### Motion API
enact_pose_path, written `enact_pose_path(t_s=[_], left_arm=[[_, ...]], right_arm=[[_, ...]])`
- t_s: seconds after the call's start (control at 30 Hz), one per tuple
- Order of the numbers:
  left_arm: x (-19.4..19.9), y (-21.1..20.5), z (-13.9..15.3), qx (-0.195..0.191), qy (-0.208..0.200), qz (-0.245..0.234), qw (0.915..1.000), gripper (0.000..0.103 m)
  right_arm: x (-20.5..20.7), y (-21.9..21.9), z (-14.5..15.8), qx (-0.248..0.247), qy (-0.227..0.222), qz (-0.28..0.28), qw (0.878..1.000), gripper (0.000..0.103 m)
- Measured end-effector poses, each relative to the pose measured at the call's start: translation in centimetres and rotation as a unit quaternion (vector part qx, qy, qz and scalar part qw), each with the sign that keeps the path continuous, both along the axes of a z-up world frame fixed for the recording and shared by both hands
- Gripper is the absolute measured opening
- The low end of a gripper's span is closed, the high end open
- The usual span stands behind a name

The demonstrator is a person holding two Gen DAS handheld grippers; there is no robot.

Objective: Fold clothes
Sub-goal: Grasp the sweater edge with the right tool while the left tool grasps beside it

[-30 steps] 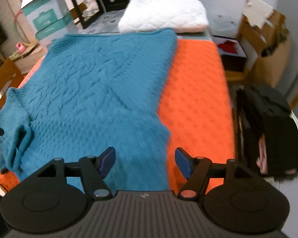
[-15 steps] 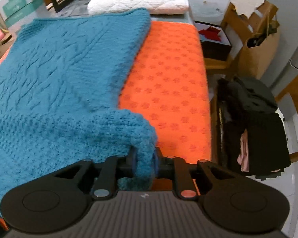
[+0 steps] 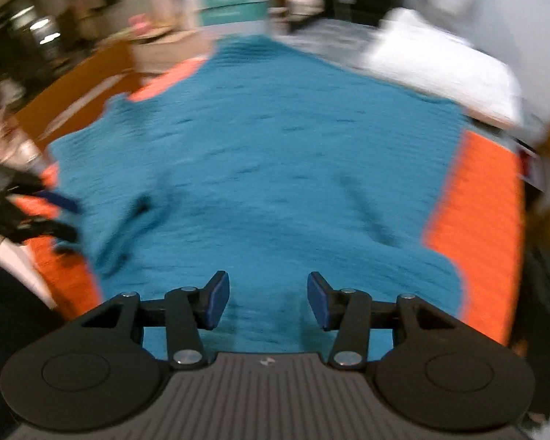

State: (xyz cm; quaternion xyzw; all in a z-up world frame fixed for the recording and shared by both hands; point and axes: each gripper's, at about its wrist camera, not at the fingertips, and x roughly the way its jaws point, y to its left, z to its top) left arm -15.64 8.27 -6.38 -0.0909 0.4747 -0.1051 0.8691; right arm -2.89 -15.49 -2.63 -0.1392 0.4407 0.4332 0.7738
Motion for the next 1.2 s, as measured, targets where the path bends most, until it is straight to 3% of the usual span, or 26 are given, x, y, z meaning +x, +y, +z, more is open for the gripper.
enact_pose_path(t_s=[0.1, 0.23, 0.33, 0.37, 0.43, 0.47, 0.5, 0.6, 0.77, 0.87, 0.9, 1.03, 1.13, 1.2], left_arm=[[0.4, -1.7, -0.4, 0.028, -0.01, -0.049, 0.9983, 0.064], [0.7, -3.8, -1.6, 0.105, -0.009, -0.126, 0.9864, 0.065], [1.0, -4.0, -2.2, 0.127, -0.014, -0.138, 0.9821, 0.063], [1.1, -3.7, -2.3, 0.126, -0.017, -0.129, 0.9835, 0.055], [1.3, -3.0, -2.4, 0.109, -0.022, -0.099, 0.9889, 0.047], [1.4, -2.5, -2.4, 0.098, -0.023, -0.082, 0.9915, 0.044], [1.6, -2.0, -2.4, 0.084, -0.021, -0.062, 0.9943, 0.044], [1.7, -1.6, -2.1, 0.071, -0.02, -0.04, 0.9965, 0.045], [1.7, -2.1, -1.5, 0.07, -0.022, -0.047, 0.9961, 0.052], [1.4, -1.6, -1.1, 0.051, -0.021, -0.038, 0.9978, 0.056], [1.3, -1.2, -0.9, 0.041, -0.021, -0.029, 0.9985, 0.058], [0.1, 1.6, 0.4, 0.003, -0.024, 0.026, 0.9994, 0.061], [-1.1, 4.4, 1.5, -0.018, -0.029, 0.086, 0.9958, 0.063], [-2.0, 6.3, 2.1, -0.027, -0.033, 0.127, 0.991, 0.063]], right_arm=[[-1.1, 2.9, -0.9, 0.008, 0.001, 0.059, 0.998, 0.053], [-2.7, 6.8, -2.1, -0.013, -0.02, 0.13, 0.991, 0.053], [-3.8, 9.3, -3.3, -0.038, -0.033, 0.171, 0.984, 0.053], [-4.1, 10.0, -3.7, -0.047, -0.037, 0.183, 0.981, 0.053], [-4.6, 10.9, -4.5, -0.064, -0.051, 0.196, 0.977, 0.044], [-4.7, 11.1, -4.7, -0.069, -0.059, 0.195, 0.977, 0.029], [-4.7, 11.0, -4.7, -0.068, -0.06, 0.191, 0.977, 0.021], [-4.2, 10.3, -3.4, -0.053, -0.048, 0.173, 0.982, 0.013], [-4.5, 8.2, 0.0, -0.032, -0.026, 0.193, 0.98, 0.013], [-4.6, 8.2, -0.6, -0.035, 0.002, 0.209, 0.977, 0.014], [-4.5, 8.3, -0.9, -0.036, 0.012, 0.214, 0.976, 0.02], [-4.6, 9.0, -2.1, -0.061, 0.03, 0.228, 0.971, 0.026], [-3.7, 8.7, 0.1, -0.025, 0.037, 0.225, 0.973, 0.032], [-2.5, 8.4, 1.8, 0.009, 0.042, 0.204, 0.978, 0.042]])
